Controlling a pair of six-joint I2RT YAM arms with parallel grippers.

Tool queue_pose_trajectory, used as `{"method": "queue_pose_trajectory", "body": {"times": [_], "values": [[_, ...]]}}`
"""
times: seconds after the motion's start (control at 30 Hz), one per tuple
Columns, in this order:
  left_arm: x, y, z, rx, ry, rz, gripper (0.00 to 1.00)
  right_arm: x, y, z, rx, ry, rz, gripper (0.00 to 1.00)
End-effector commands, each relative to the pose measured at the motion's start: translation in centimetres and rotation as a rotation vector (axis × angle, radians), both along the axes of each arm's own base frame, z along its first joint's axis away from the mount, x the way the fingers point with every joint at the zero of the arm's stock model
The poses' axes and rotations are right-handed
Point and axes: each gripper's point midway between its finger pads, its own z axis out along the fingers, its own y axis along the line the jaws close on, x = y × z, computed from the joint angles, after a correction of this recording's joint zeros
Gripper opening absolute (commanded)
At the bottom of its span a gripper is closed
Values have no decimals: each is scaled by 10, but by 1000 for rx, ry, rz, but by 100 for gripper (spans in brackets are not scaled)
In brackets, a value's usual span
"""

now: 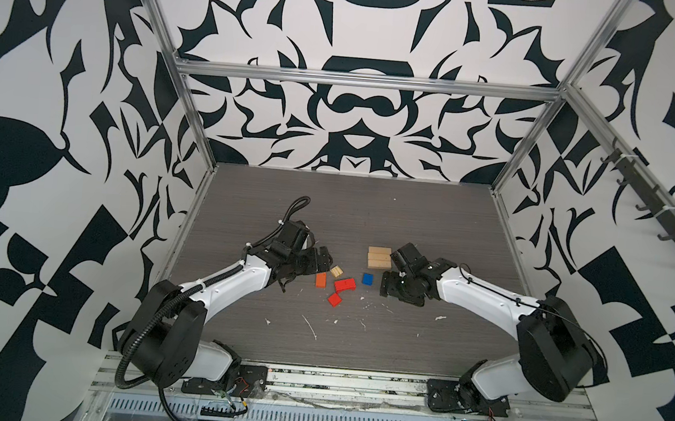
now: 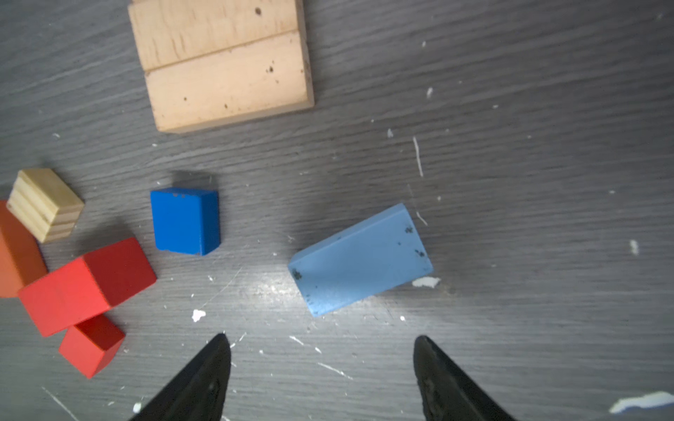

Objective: Build the wood block tower
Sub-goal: 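Move the right gripper over the light blue block beside the planks, then lower the right gripper and grasp the light blue block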

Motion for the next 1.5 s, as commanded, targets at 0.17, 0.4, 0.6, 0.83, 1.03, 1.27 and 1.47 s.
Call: {"method": "queue_pose_trajectory", "body": {"times": [0.17, 0.4, 0.6, 0.83, 1.03, 1.27, 1.47], "values": [[1, -2, 10, -10, -18, -2, 97, 15, -4, -8, -16, -37, -51, 80], [1, -1, 9, -8, -17, -3, 98, 21, -13, -18, -40, -27, -56, 78], [1, -1, 9, -7, -19, -4, 97, 28, -14, -24, -43, -17, -48, 75], [2, -1, 8, -3, -18, -2, 98, 35, -9, -20, -49, -15, -12, 71], [2, -2, 9, -3, -20, -3, 98, 34, -12, -24, -87, 4, 10, 66], [3, -2, 10, -4, -22, -3, 98, 31, -19, -27, -129, 11, 16, 58], [3, -2, 10, -5, -20, -4, 98, 29, -26, -25, -159, 9, 19, 45]]}}
